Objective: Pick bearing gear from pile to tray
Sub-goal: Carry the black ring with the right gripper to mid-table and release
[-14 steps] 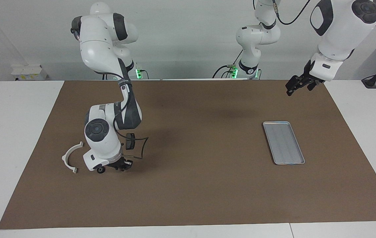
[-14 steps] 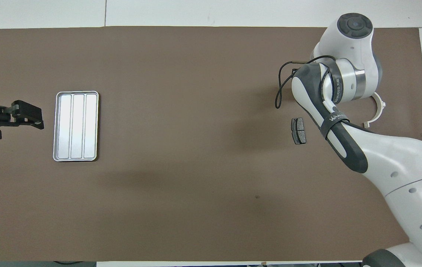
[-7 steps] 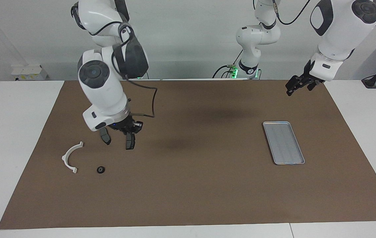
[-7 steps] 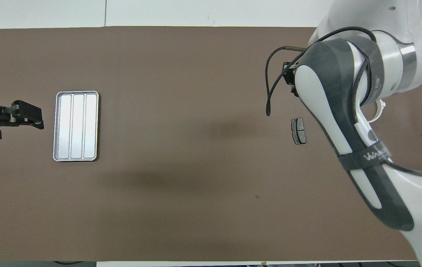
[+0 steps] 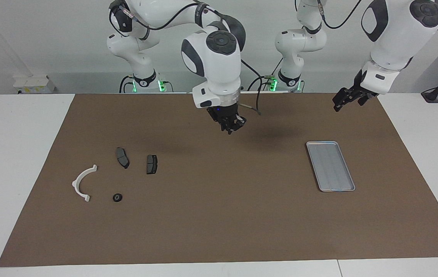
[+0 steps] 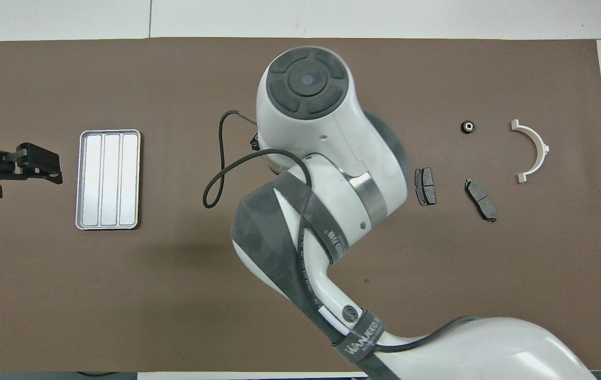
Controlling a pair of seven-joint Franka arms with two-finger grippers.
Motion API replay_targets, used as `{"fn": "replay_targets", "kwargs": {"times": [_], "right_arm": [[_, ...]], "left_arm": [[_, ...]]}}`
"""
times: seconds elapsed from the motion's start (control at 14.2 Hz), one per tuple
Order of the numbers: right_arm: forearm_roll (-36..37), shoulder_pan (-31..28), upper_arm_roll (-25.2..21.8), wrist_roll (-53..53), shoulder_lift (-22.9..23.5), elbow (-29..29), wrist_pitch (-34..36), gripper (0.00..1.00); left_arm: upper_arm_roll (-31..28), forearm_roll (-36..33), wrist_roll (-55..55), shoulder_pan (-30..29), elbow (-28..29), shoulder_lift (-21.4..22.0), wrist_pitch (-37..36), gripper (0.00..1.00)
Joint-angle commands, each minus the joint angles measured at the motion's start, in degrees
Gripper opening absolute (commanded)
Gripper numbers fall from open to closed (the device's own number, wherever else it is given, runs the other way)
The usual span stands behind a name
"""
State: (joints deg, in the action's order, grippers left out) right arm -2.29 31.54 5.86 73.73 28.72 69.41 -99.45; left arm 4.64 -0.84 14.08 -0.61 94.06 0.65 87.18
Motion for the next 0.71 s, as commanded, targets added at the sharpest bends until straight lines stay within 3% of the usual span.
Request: {"fn": "replay_targets", "kwargs": {"times": [0.0,0.28,0.64], "right_arm": [[-0.9,0.9,-0.2,2.1,0.7,6.3,-6.4,0.00],[3.8,3.9,-0.2,7.1,8.1,7.4,-13.8,0.00],[4.7,4.8,-0.2,7.3,8.9,13.1,-21.7,0.00]], "left_arm": [[0.3,0.6,-0.4,-0.4,0.7,1.2,-0.7,1.00],[0.3,0.6,-0.3,-0.4,0.7,1.1,-0.6,1.00],[0.3,0.6,-0.4,-0.4,0.7,1.2,-0.7,1.00]]}}
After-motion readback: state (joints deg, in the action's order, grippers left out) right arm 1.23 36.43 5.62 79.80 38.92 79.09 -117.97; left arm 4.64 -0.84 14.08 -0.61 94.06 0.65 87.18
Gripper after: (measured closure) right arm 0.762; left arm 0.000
